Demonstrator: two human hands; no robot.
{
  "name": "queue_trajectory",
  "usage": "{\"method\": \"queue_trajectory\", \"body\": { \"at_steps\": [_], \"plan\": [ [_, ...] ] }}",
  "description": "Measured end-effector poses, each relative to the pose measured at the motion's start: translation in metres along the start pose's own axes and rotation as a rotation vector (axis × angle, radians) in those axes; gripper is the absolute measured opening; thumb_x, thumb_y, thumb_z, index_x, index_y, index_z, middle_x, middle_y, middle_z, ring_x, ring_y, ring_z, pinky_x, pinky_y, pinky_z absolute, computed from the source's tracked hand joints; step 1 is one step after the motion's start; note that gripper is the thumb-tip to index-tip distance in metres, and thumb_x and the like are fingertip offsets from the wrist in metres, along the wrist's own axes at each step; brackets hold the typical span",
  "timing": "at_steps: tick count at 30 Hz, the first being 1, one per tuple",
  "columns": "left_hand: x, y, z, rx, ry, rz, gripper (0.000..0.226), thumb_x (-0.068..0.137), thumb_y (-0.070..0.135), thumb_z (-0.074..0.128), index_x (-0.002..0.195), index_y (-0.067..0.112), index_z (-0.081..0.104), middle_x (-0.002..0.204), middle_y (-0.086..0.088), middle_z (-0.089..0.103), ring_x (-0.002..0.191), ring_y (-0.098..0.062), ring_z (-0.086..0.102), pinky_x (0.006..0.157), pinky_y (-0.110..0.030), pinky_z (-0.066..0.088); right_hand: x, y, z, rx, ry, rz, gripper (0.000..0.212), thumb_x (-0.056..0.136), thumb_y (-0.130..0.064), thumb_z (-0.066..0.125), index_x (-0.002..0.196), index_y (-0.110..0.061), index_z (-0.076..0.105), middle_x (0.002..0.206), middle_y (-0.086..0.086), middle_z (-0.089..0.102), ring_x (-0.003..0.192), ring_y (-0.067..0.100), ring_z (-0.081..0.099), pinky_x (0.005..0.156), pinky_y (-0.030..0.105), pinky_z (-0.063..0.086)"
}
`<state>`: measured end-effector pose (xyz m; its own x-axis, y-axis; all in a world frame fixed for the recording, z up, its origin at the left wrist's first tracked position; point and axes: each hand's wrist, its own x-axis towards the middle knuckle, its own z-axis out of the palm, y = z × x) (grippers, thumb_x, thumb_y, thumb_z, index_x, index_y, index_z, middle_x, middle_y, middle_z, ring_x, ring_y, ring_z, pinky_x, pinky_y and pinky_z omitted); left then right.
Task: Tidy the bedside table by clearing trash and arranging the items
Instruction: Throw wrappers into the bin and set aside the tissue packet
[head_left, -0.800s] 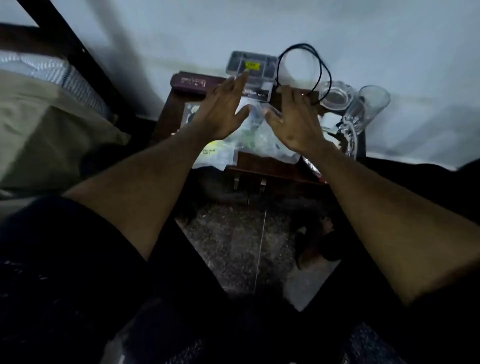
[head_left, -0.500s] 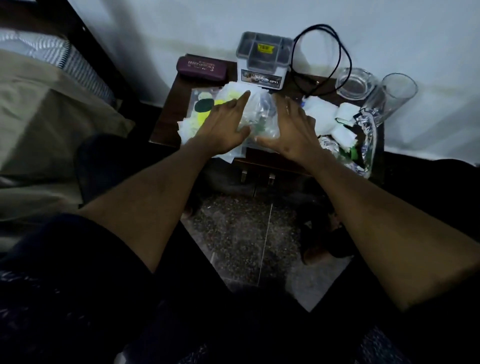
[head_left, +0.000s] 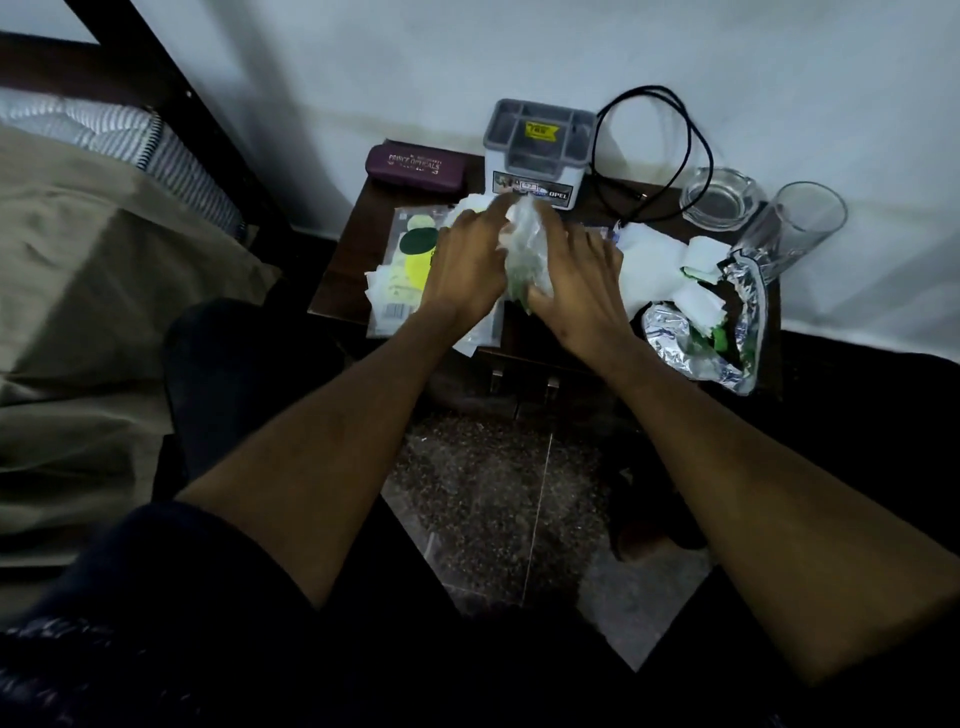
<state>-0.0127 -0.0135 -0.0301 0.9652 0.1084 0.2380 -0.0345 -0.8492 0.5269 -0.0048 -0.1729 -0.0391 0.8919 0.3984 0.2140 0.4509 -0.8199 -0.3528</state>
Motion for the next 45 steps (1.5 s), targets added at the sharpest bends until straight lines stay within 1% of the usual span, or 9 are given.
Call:
{"method": "queue_trajectory", "body": {
  "at_steps": [4,8,18,22,27,31,34,40,45],
  "plan": [
    [0.014,0.036,-0.017,-0.451,0.284,-0.059,0.038,0.082,-0.002,0.059,0.113,0.01,0.076,0.094,-0.001,0.08,0.079,-0.007,0.073,0.068,-0.019,0.059,0.013,-0.015,-0.029,0.316,0.181,0.017,0.077,0.09,-0.032,0.055,0.163,-0.015,0.035,0.14,0.019,0.057,0.125,0.036,0.055,0.103,0.043,0.046],
    [0.03,0.069,-0.024,-0.885,0.321,-0.132,0.037,0.074,-0.007,0.053,0.099,0.009,0.075,0.093,-0.009,0.08,0.087,-0.023,0.078,0.079,-0.042,0.066,0.015,-0.019,-0.06,0.537,0.273,0.027,0.065,0.101,-0.023,0.055,0.162,-0.011,0.036,0.159,0.014,0.047,0.144,0.025,0.045,0.116,0.017,0.033],
    [0.016,0.18,0.019,-1.568,-0.084,-0.409,0.029,0.094,0.007,0.048,0.087,0.011,0.076,0.094,-0.011,0.074,0.094,-0.026,0.068,0.077,-0.032,0.051,-0.034,0.03,-0.13,0.595,0.581,0.247,0.065,0.098,-0.027,0.072,0.157,-0.016,0.045,0.153,0.001,0.055,0.135,0.017,0.053,0.111,0.021,0.044],
    [0.006,0.224,0.036,-1.454,-0.194,-0.305,0.03,0.098,0.005,0.05,0.092,0.011,0.079,0.093,-0.004,0.079,0.08,-0.011,0.065,0.058,-0.019,0.042,-0.056,0.069,-0.147,0.552,0.641,0.345,0.061,0.096,-0.025,0.069,0.153,-0.022,0.047,0.146,-0.007,0.058,0.127,0.014,0.057,0.104,0.034,0.053],
    [0.02,0.197,0.036,-1.142,-0.176,-0.241,0.019,0.092,0.004,0.064,0.102,0.006,0.08,0.098,-0.013,0.082,0.084,-0.016,0.075,0.066,-0.025,0.055,-0.072,0.123,-0.163,0.562,0.547,0.508,0.065,0.099,-0.028,0.072,0.152,-0.018,0.036,0.141,0.007,0.06,0.115,0.018,0.064,0.093,0.028,0.056],
    [0.031,0.104,0.015,-0.895,0.003,-0.331,0.022,0.075,0.017,0.07,0.094,0.01,0.079,0.081,0.003,0.078,0.081,-0.02,0.072,0.076,-0.036,0.057,-0.095,0.172,-0.164,0.555,0.559,0.643,0.059,0.099,-0.031,0.073,0.146,-0.015,0.041,0.124,-0.004,0.058,0.099,-0.001,0.064,0.082,0.004,0.052],
    [0.016,0.075,0.018,-0.533,-0.038,-0.285,0.034,0.078,0.026,0.077,0.109,0.012,0.077,0.098,-0.006,0.08,0.092,-0.023,0.076,0.087,-0.046,0.063,-0.117,0.208,-0.161,0.55,0.657,0.75,0.056,0.096,-0.035,0.073,0.14,-0.014,0.047,0.104,-0.017,0.057,0.083,-0.008,0.06,0.087,0.023,0.057],
    [-0.041,0.13,0.07,-0.073,-0.371,0.207,0.101,0.078,0.069,0.076,0.163,0.032,0.035,0.16,-0.004,0.049,0.141,-0.03,0.051,0.115,-0.053,0.043,-0.161,0.256,-0.156,0.445,0.705,0.882,0.058,0.097,-0.03,0.072,0.141,-0.003,0.049,0.118,0.004,0.058,0.106,0.012,0.058,0.073,-0.004,0.038],
    [-0.063,0.166,0.102,0.129,-0.403,0.321,0.117,0.076,0.071,0.077,0.169,0.036,0.016,0.17,-0.002,0.031,0.154,-0.029,0.034,0.114,-0.057,0.036,-0.174,0.278,-0.136,0.419,0.674,0.931,0.068,0.084,-0.046,0.073,0.134,-0.004,0.053,0.128,0.016,0.068,0.113,0.024,0.068,0.095,0.028,0.052]
  ]
}}
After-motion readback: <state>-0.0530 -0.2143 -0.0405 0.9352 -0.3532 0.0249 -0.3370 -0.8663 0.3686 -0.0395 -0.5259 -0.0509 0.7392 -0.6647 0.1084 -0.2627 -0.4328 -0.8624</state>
